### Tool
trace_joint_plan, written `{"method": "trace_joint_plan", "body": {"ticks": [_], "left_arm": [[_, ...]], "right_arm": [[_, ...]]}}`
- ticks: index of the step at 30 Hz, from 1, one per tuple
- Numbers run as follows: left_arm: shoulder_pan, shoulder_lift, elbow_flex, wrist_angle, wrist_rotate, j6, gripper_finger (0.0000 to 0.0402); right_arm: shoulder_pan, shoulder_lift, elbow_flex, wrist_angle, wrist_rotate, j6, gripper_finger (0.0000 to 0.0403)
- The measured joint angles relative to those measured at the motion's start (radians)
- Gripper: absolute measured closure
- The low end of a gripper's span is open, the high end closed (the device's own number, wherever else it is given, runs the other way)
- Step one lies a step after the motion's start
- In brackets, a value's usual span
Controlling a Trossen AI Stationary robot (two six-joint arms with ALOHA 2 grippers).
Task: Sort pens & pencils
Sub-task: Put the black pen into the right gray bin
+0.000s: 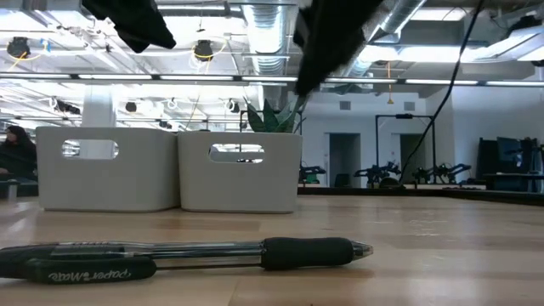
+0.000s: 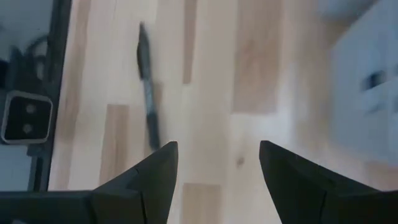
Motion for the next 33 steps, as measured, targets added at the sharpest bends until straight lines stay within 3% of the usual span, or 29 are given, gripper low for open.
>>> {"method": "trace_joint_plan", "body": {"ticks": [5, 12, 22, 33], "left_arm": [[0.000, 0.000, -0.004, -0.004, -0.003, 0.000, 0.0347], [0.000, 0.000, -0.005, -0.015, -0.004, -0.001, 0.0347], [0.000, 0.000, -0.005, -0.028, -0.004, -0.002, 0.0347], [0.000, 0.000, -0.005, -0.035, -0.006, -0.003, 0.0347]], "right_arm": [[0.016, 0.066, 0.000, 0.021, -0.067, 0.058, 0.0154], [0.033, 0.099, 0.000, 0.069, -0.064, 0.162, 0.0154], [0.070, 0.119, 0.002, 0.252, -0.060, 0.053, 0.0154], [0.069, 0.176, 0.002, 0.247, -0.036, 0.050, 0.0154]]}}
